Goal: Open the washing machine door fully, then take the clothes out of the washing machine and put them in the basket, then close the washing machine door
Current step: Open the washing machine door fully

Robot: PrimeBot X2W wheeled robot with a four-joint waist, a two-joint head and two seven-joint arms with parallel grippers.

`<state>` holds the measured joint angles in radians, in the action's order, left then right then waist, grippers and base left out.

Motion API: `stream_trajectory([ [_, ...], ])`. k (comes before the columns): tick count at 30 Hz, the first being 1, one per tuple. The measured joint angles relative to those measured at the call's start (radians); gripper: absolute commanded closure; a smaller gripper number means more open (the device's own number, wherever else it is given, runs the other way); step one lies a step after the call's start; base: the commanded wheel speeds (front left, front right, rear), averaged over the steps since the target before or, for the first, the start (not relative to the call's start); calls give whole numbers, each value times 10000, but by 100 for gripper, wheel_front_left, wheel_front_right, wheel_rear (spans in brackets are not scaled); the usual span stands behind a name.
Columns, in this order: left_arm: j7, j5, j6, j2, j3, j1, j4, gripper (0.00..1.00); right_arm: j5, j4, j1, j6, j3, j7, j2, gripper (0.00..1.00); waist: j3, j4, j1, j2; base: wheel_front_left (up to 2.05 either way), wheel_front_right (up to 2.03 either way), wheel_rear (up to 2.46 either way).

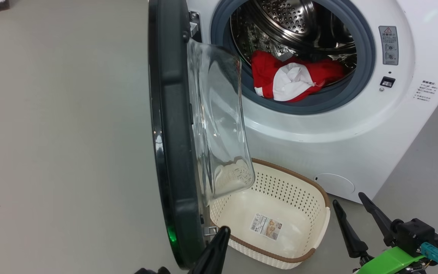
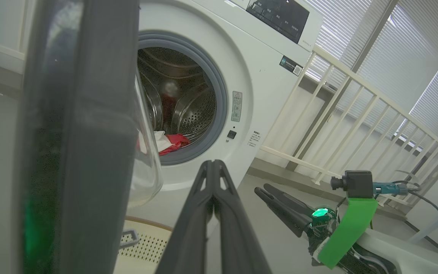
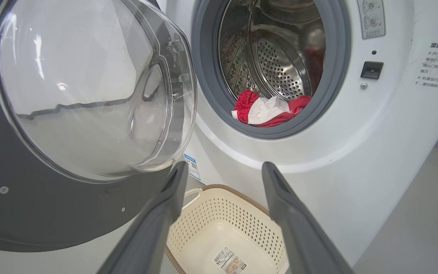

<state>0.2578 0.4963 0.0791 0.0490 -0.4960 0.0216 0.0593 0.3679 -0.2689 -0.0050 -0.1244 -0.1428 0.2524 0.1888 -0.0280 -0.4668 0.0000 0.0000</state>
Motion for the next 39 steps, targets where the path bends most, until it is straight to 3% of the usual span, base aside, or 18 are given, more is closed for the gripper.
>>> stream_trajectory([
  [7, -10, 274, -10, 6, -56, -163, -1371, 100, 12, 33, 0, 0, -31, 0, 10, 0, 15, 22, 0, 0, 0, 0, 0],
  [22, -15, 395, -349, -21, 648, -403, -1969, 100, 12, 136, 0, 0, -33, 0, 15, 0, 27, 14, 0, 0, 0, 0, 0],
  [39, -23, -334, -546, -69, 3118, -217, -2080, 100, 12, 192, -3, 0, -73, 0, 54, 0, -129, -158, 0, 0, 0, 0, 0],
])
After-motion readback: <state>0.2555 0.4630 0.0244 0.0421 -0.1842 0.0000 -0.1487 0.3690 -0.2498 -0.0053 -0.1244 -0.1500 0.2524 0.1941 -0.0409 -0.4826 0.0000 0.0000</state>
